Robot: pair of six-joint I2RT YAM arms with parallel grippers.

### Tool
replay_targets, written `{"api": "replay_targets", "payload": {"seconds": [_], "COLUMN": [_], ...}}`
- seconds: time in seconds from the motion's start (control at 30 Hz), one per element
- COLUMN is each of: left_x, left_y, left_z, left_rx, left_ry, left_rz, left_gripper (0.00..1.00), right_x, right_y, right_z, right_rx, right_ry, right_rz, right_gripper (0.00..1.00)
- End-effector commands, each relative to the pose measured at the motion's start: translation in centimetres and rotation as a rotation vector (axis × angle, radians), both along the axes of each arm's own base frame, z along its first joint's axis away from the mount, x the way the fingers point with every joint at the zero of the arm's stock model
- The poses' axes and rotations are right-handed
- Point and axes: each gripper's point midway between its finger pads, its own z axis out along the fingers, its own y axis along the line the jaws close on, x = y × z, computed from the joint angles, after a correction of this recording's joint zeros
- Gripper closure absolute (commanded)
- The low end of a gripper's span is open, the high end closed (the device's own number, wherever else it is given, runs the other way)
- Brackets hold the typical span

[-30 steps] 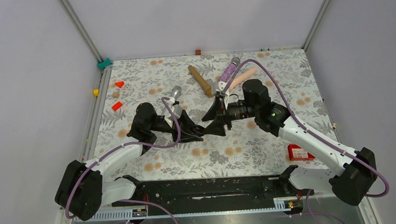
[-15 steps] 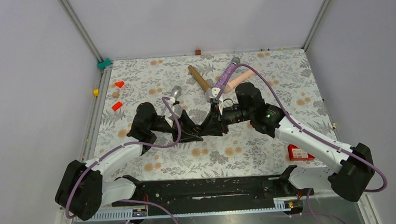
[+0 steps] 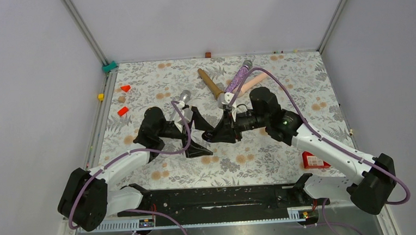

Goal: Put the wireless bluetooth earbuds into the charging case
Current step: Place the charging case at the center of the board.

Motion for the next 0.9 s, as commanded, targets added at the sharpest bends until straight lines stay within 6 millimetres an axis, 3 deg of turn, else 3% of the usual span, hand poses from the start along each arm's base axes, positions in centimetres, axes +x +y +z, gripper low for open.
{"api": "replay_targets", "payload": {"seconds": [0.0,0.2,0.3,0.53,0.7,0.87], "left_x": [1.4,5.8,6.9,8.3,8.4,8.9], "left_y": [-0.4,0.9,2.4,6.4,9.8,12.5], "left_z": [1.8,2.2,3.5,5.8,5.2,3.7], "left_rx": [-0.031,-0.012,-0.035,0.042,0.174,0.249], "left_ry": [-0.063,-0.081,-0.134,-0.33,-0.383,-0.366], "left_rz": [0.053,0.27,0.326,0.426,0.494,0.59], "left_gripper": [0.01,0.01,0.01,0.02,0.01,0.01], "right_x": [0.5,3.8,5.6,8.2,8.3,7.8], "right_y": [-0.3,-3.3,-5.6,-13.6,-20.0,-25.0], "right_z": [3.2,3.8,2.8,-4.7,-10.9,-16.2], "right_rx": [0.046,0.023,-0.044,-0.336,-0.573,-0.788], "right_ry": [-0.082,-0.109,-0.116,-0.142,-0.06,0.045], "right_rz": [-0.021,-0.195,-0.282,-0.35,-0.302,-0.222], "right_gripper": [0.99,1.0,1.0,1.0,1.0,1.0]}}
